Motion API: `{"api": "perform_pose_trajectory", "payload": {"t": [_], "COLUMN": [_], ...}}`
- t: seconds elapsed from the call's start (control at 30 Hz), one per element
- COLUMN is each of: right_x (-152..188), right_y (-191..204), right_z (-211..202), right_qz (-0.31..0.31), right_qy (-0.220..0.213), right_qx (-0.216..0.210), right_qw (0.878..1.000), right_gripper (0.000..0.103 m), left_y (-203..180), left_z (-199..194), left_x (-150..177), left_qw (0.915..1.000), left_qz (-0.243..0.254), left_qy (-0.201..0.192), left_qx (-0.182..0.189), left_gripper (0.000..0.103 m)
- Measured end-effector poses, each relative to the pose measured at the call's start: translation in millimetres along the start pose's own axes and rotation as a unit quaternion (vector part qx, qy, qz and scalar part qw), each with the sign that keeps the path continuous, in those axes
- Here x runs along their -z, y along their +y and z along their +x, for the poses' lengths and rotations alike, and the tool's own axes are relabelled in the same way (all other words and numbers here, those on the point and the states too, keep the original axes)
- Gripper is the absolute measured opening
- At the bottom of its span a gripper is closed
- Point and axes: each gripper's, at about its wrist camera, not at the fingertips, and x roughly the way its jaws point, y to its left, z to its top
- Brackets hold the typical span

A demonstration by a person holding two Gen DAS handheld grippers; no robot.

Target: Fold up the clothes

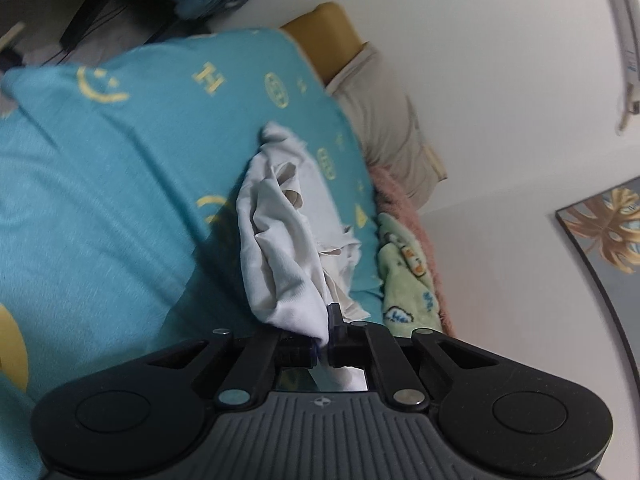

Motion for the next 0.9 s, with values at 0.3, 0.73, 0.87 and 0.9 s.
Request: {"api": "perform_pose_trajectory", "payload": {"t": [0.3,0.73,0.87,0.9], "right_x": [18,58,45,39], "right_y": [30,7,17,20], "right_z": [-77,-163,-147,-140], "right_qz": [-0.039,-0.035,-0.033,-0.029], "right_qy": [-0.043,-0.026,-0.027,-0.027], "right_qx": [-0.057,-0.092,-0.086,-0.085], "right_qw": [0.997,0.995,0.995,0.996], "right_gripper": [0.007,0.007,0.007,0.008], "left_y": [-41,-21,-34,-40], "left_z": [-72,-175,-161,-153], "left_x": [11,67,54,47], "left_qw": [0.9980,0.9994,0.9993,0.9994], "left_qz": [0.055,0.000,0.011,0.016], "left_qy": [-0.002,0.010,-0.001,-0.001], "left_qx": [0.033,0.034,0.037,0.032], "left_gripper": [0.004,0.004,0.005,0.005]}}
